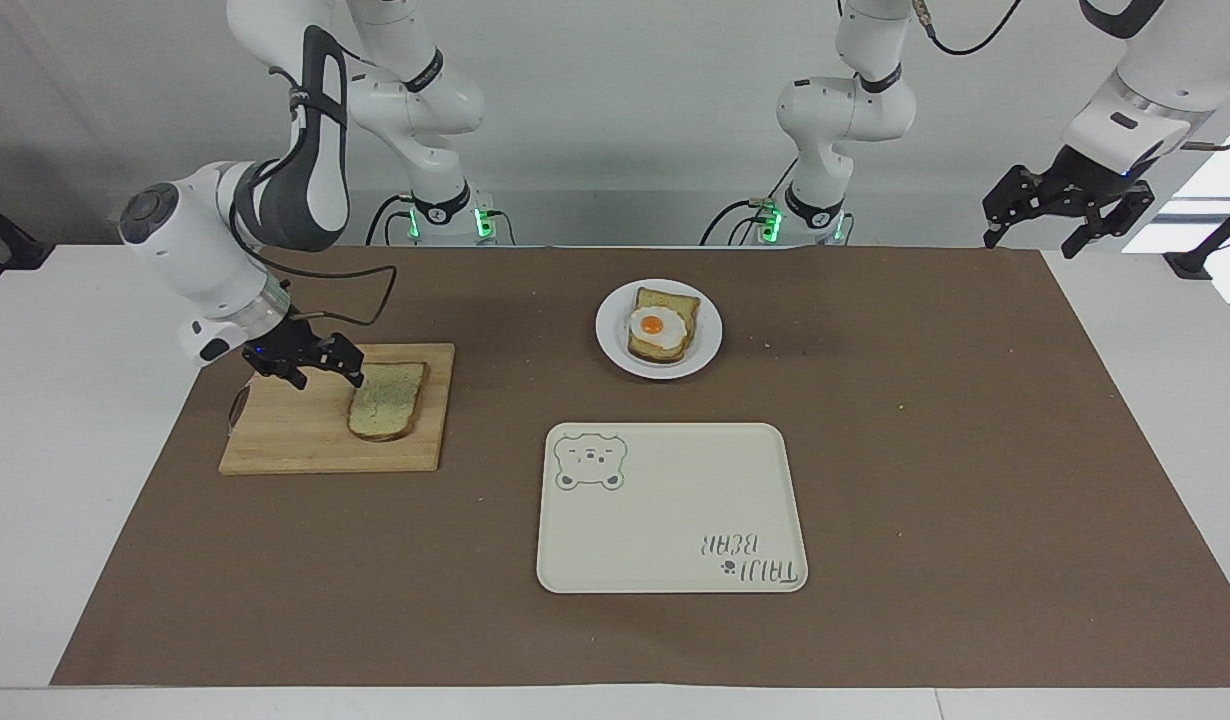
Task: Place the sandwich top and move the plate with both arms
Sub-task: 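Reach the right gripper over the bread slice on the cutting board, then close the right gripper on the bread slice's edge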
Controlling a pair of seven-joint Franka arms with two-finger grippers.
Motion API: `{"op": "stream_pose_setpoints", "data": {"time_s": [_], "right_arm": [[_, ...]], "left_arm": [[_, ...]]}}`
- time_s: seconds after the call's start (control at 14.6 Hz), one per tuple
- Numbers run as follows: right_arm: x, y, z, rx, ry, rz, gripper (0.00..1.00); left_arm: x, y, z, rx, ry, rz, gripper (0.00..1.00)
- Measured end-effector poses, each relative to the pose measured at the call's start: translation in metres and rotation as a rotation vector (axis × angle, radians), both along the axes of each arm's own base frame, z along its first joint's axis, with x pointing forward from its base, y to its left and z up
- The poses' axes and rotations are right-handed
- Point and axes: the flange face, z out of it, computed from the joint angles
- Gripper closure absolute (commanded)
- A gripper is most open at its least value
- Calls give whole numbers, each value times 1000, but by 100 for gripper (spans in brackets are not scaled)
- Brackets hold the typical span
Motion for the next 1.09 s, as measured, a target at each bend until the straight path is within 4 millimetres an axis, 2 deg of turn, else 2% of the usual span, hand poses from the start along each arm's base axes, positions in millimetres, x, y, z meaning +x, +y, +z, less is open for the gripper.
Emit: {"op": "stream_pose_setpoints", "data": {"time_s": [0.14, 0.27, 0.55, 0.82, 0.96, 1.03, 1.09], "right_arm": [[1, 2, -19, -3, 17, 8, 0], [1, 2, -30, -2, 29, 28, 0], [-9, -10, -47, 8, 23, 60, 0], [-15, -11, -55, 13, 36, 59, 0], [-16, -10, -57, 22, 39, 51, 13], [-17, -10, -58, 30, 38, 44, 25], [-17, -10, -58, 33, 39, 41, 41]], "left_arm": [[0, 1, 0, 0, 0, 1, 0], [0, 1, 0, 0, 0, 2, 0], [0, 0, 0, 0, 1, 1, 0], [0, 1, 0, 0, 1, 2, 0], [0, 1, 0, 0, 2, 3, 0], [0, 2, 0, 0, 2, 3, 0], [0, 2, 0, 0, 2, 5, 0]]}}
